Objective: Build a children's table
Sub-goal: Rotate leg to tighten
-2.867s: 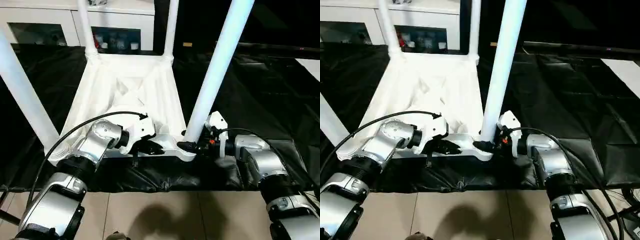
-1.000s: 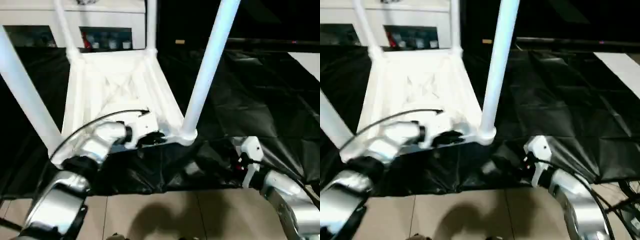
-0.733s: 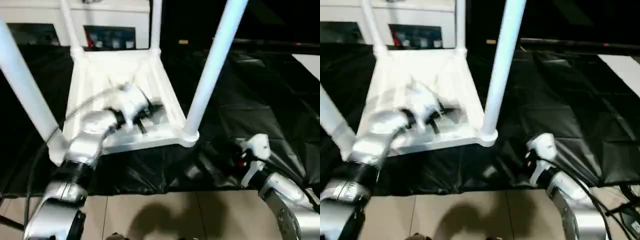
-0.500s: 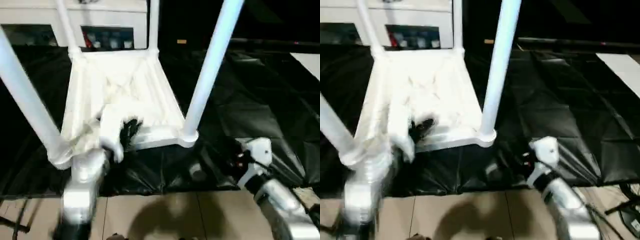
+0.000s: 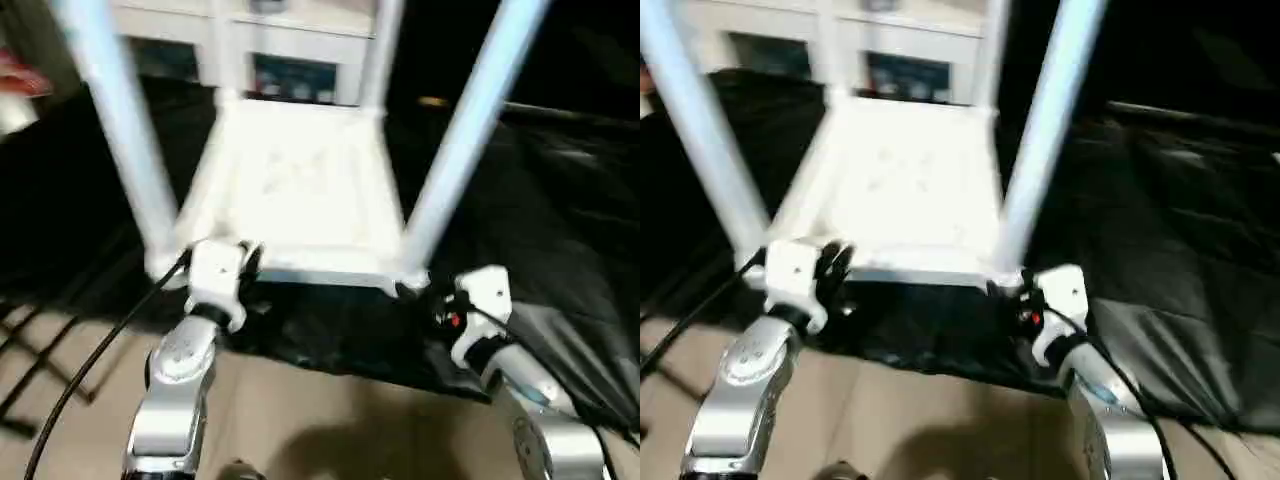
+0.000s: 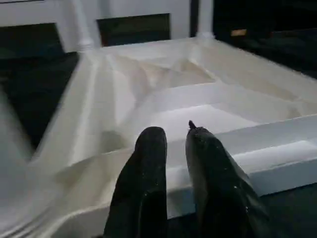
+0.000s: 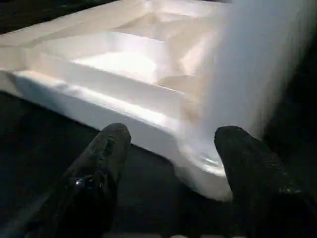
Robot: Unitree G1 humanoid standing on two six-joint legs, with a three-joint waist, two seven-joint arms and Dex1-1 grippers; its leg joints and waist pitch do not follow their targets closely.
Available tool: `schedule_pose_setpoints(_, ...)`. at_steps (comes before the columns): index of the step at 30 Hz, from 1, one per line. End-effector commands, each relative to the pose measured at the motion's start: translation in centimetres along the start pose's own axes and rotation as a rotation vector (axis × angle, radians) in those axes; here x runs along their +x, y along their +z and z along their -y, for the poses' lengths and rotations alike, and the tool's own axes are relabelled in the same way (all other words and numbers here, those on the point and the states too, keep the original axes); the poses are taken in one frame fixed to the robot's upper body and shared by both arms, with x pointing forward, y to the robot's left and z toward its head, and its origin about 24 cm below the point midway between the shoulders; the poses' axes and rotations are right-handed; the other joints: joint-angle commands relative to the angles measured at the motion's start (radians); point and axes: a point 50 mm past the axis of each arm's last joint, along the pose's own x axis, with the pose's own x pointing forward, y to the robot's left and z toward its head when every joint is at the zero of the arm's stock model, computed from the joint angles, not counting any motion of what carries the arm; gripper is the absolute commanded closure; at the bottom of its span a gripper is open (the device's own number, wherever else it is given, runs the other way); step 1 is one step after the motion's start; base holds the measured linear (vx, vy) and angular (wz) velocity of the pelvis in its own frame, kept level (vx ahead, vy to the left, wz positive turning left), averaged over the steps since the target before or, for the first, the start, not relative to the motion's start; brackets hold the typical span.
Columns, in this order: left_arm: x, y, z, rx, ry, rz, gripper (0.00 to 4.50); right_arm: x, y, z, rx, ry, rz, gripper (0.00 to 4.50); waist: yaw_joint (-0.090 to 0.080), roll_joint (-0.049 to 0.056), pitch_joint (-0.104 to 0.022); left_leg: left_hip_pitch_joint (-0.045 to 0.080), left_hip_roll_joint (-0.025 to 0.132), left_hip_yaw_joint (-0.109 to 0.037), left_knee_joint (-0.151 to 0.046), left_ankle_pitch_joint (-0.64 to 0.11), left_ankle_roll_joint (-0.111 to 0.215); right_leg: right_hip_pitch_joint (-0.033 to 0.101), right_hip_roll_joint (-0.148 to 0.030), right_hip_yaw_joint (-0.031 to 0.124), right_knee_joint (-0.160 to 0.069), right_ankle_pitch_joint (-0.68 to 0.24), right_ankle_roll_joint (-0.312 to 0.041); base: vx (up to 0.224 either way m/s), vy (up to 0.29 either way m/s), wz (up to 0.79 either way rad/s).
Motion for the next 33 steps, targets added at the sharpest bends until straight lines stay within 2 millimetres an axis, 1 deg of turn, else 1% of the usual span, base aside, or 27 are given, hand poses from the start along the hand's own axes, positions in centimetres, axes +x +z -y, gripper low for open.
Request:
schedule_pose_setpoints(1, -0.4, 0.2, 0.3, -0.015, -0.029, 0.005, 3.6, 0.1, 0.2, 0.2, -0.01, 0.001, 0.015, 1.35, -0.015, 0.024, -0.049, 0.033, 0.092, -0.026, -0.095, -0.208, 0.072, 0.019, -0.063, 0.055, -0.103, -0.156, -0.179, -0.027, 0.068, 0.14)
schedule_pose_setpoints(2, -0.5, 0.2, 0.3, -0.028, -0.026, 0.004, 3.41, 0.1, 0.2, 0.1, -0.01, 0.006, 0.015, 1.35, -0.026, 0.019, -0.044, 0.026, 0.09, -0.018, -0.106, -0.285, 0.023, 0.026, -0.068, 0.056, -0.11, -0.167, -0.167, -0.027, 0.068, 0.14)
schedule_pose_setpoints(3, -0.9, 0.1, -0.1, -0.045, 0.002, 0.015, 3.26, 0.1, 0.2, 0.1, -0.019, 0.015, 0.01, 1.35, -0.024, 0.028, -0.04, 0.023, 0.084, -0.017, -0.112, -0.349, -0.016, 0.03, -0.077, 0.058, -0.116, -0.218, -0.148, -0.02, 0.073, 0.07)
schedule_pose_setpoints(4, -1.4, -0.1, -0.6, -0.082, 0.031, 0.02, 3.26, 0.0, 0.0, 0.1, -0.021, 0.025, 0.0, 1.35, -0.031, 0.024, -0.038, 0.024, 0.081, -0.019, -0.116, -0.4, -0.038, 0.033, -0.082, 0.058, -0.126, -0.271, -0.128, -0.018, 0.063, 0.03)
schedule_pose_setpoints(5, -1.6, -0.2, -0.6, -0.088, 0.035, 0.02, 3.26, 0.0, 0.0, 0.1, -0.021, 0.027, -0.002, 1.35, -0.032, 0.023, -0.038, 0.021, 0.08, -0.021, -0.118, -0.408, -0.044, 0.037, -0.085, 0.058, -0.129, -0.284, -0.12, -0.018, 0.063, 0.03)
schedule_pose_setpoints(6, -1.9, -0.3, -0.7, -0.093, 0.038, 0.023, 3.22, -0.1, -0.1, 0.0, -0.021, 0.03, -0.004, 1.35, -0.034, 0.021, -0.038, 0.019, 0.078, -0.021, -0.12, -0.411, -0.045, 0.038, -0.087, 0.058, -0.133, -0.295, -0.11, 0.0, 0.0, 0.0)
schedule_pose_setpoints(7, -2.5, -0.6, -0.9, -0.104, 0.063, 0.029, 3.02, -0.2, -0.2, 0.0, -0.019, 0.039, -0.007, 1.35, -0.043, 0.012, -0.041, 0.013, 0.074, -0.021, -0.12, -0.387, -0.037, 0.042, -0.09, 0.06, -0.139, -0.302, -0.09, 0.0, 0.0, 0.0)
schedule_pose_setpoints(8, -2.8, -0.6, -1.0, -0.114, 0.085, 0.042, 3.02, -0.3, -0.2, 0.0, -0.02, 0.045, -0.01, 1.35, -0.046, 0.012, -0.039, 0.009, 0.074, -0.022, -0.12, -0.381, -0.033, 0.043, -0.093, 0.061, -0.14, -0.311, -0.085, 0.0, 0.0, 0.0)
schedule_pose_setpoints(9, -2.9, -0.6, -1.1, -0.115, 0.098, 0.045, 2.83, -0.3, -0.3, 0.0, -0.021, 0.048, -0.011, 1.35, -0.05, 0.006, -0.038, 0.006, 0.073, -0.021, -0.119, -0.373, -0.025, 0.043, -0.095, 0.062, -0.145, -0.344, -0.072, 0.0, 0.0, 0.0)
schedule_pose_setpoints(10, -3.1, -0.7, -1.4, -0.116, 0.127, 0.05, 2.82, -0.2, -0.3, -0.1, -0.023, 0.054, -0.016, 1.35, -0.052, -0.004, -0.038, 0.005, 0.073, -0.02, -0.118, -0.367, -0.019, 0.043, -0.096, 0.062, -0.148, -0.359, -0.067, 0.0, 0.0, 0.0)
schedule_pose_setpoints(11, -3.5, -0.8, -1.7, -0.13, 0.18, 0.058, 2.82, -0.1, -0.3, -0.1, -0.027, 0.068, -0.019, 1.35, -0.054, -0.008, -0.04, 0.002, 0.071, -0.019, -0.115, -0.341, -0.011, 0.044, -0.098, 0.062, -0.147, -0.375, -0.059, 0.0, 0.0, 0.0)
schedule_pose_setpoints(12, -3.6, -0.8, -1.8, -0.132, 0.196, 0.065, 2.77, 0.0, -0.3, -0.1, -0.027, 0.074, -0.019, 1.35, -0.055, -0.005, -0.04, 0.002, 0.07, -0.018, -0.113, -0.325, -0.004, 0.041, -0.098, 0.063, -0.152, -0.388, -0.051, 0.0, 0.0, 0.0)
schedule_pose_setpoints(13, -3.7, -0.7, -2.1, -0.134, 0.232, 0.069, 2.62, 0.1, -0.2, -0.1, -0.03, 0.081, -0.019, 1.35, -0.056, -0.018, -0.038, 0.002, 0.07, -0.018, -0.113, -0.31, 0.006, 0.041, -0.099, 0.061, -0.153, -0.406, -0.042, 0.0, 0.0, 0.0)
schedule_pose_setpoints(14, -3.8, -0.6, -2.2, -0.136, 0.251, 0.076, 2.49, 0.1, -0.2, 0.0, -0.032, 0.086, -0.02, 1.35, -0.056, -0.014, -0.039, 0.003, 0.07, -0.017, -0.113, -0.305, 0.006, 0.039, -0.098, 0.061, -0.154, -0.408, -0.042, 0.0, 0.0, 0.0)
schedule_pose_setpoints(15, -4.1, -0.3, -2.6, -0.133, 0.305, 0.092, 2.49, 0.3, -0.1, 0.0, -0.036, 0.103, -0.022, 1.35, -0.057, -0.016, -0.04, 0.002, 0.07, -0.017, -0.112, -0.296, 0.006, 0.04, -0.098, 0.06, -0.154, -0.401, -0.04, 0.0, 0.0, 0.0)
schedule_pose_setpoints(16, -4.3, -0.1, -3.0, -0.126, 0.341, 0.108, 2.42, 0.5, 0.0, 0.1, -0.045, 0.112, -0.025, 1.35, -0.056, -0.035, -0.04, -0.006, 0.073, -0.02, -0.113, -0.267, 0.017, 0.046, -0.099, 0.056, -0.146, -0.397, -0.039, 0.0, 0.0, 0.0)
schedule_pose_setpoints(18, -4.5, 0.1, -3.1, -0.12, 0.361, 0.118, 2.37, 0.6, 0.1, 0.1, -0.05, 0.117, -0.027, 1.35, -0.055, -0.029, -0.042, 0.001, 0.074, -0.016, -0.11, -0.253, 0.014, 0.039, -0.096, 0.057, -0.151, -0.377, -0.039, 0.0, 0.0, 0.0)
schedule_pose_setpoints(20, -4.4, 0.8, -3.8, -0.108, 0.395, 0.152, 2.06, 0.9, 0.2, 0.2, -0.045, 0.135, -0.031, 1.35, -0.057, -0.063, -0.042, -0.005, 0.074, -0.016, -0.111, -0.228, 0.02, 0.044, -0.091, 0.053, -0.143, -0.337, -0.037, 0.0, 0.0, 0.0)
schedule_pose_setpoints(21, -4.4, 0.8, -3.8, -0.108, 0.396, 0.153, 2.06, 0.9, 0.2, 0.2, -0.045, 0.135, -0.031, 1.35, -0.055, -0.059, -0.042, -0.005, 0.073, -0.017, -0.112, -0.227, 0.02, 0.044, -0.093, 0.053, -0.14, -0.336, -0.038, 0.0, 0.0, 0.0)
schedule_pose_setpoints(22, -4.2, 0.9, -4.1, -0.101, 0.407, 0.153, 1.99, 0.9, 0.2, 0.3, -0.039, 0.147, -0.033, 1.35, -0.052, -0.054, -0.046, 0.003, 0.076, -0.017, -0.11, -0.203, 0.014, 0.041, -0.091, 0.054, -0.134, -0.263, -0.051, 0.0, 0.0, 0.0)
schedule_pose_setpoints(23, -4.0, 1.0, -4.4, -0.103, 0.417, 0.159, 1.92, 1.0, 0.0, 0.3, -0.043, 0.154, -0.04, 1.35, -0.053, -0.055, -0.046, 0.002, 0.077, -0.018, -0.111, -0.195, 0.013, 0.043, -0.09, 0.054, -0.132, -0.23, -0.058, 0.0, 0.0, 0.0)
schedule_pose_setpoints(24, -3.7, 1.1, -4.6, -0.114, 0.417, 0.16, 1.75, 1.0, -0.2, 0.4, -0.047, 0.161, -0.049, 1.35, -0.053, -0.048, -0.046, 0.005, 0.077, -0.018, -0.112, -0.191, 0.008, 0.043, -0.087, 0.053, -0.126, -0.175, -0.072, 0.0, 0.0, 0.0)
schedule_pose_setpoints(27, -3.2, 1.1, -4.4, -0.146, 0.36, 0.162, 1.6, 1.0, -0.2, 0.5, -0.046, 0.156, -0.047, 1.35, -0.051, -0.053, -0.048, 0.008, 0.076, -0.016, -0.111, -0.194, -0.002, 0.046, -0.087, 0.054, -0.12, -0.115, -0.092, 0.0, 0.0, 0.0)
schedule_pose_setpoints(28, -2.5, 1.1, -3.9, -0.178, 0.278, 0.171, 1.55, 1.0, 0.0, 0.8, -0.029, 0.142, -0.038, 1.35, -0.049, -0.049, -0.05, 0.005, 0.074, -0.017, -0.11, -0.176, -0.003, 0.051, -0.089, 0.055, -0.114, -0.076, -0.103, 0.0, 0.0, 0.0)
schedule_pose_setpoints(30, -1.9, 1.1, -3.6, -0.194, 0.214, 0.178, 1.32, 1.0, -0.1, 1.1, -0.022, 0.124, -0.039, 1.35, -0.047, -0.055, -0.05, 0.006, 0.072, -0.014, -0.108, -0.166, 0.002, 0.052, -0.09, 0.056, -0.114, -0.068, -0.107, 0.0, 0.0, 0.0)
schedule_pose_setpoints(32, -1.3, 1.1, -3.2, -0.202, 0.156, 0.18, 1.16, 1.1, -0.2, 1.6, -0.022, 0.102, -0.044, 1.35, -0.046, -0.055, -0.05, 0.007, 0.073, -0.012, -0.108, -0.173, 0.0, 0.052, -0.092, 0.056, -0.115, -0.084, -0.113, 0.0, 0.0, 0.0)
schedule_pose_setpoints(33, -0.9, 1.2, -3.0, -0.212, 0.103, 0.183, 1.16, 1.2, -0.2, 1.8, -0.016, 0.087, -0.044, 1.35, -0.042, -0.035, -0.049, 0.009, 0.073, -0.015, -0.109, -0.178, -0.006, 0.051, -0.094, 0.057, -0.115, -0.089, -0.114, 0.0, 0.0, 0.0)
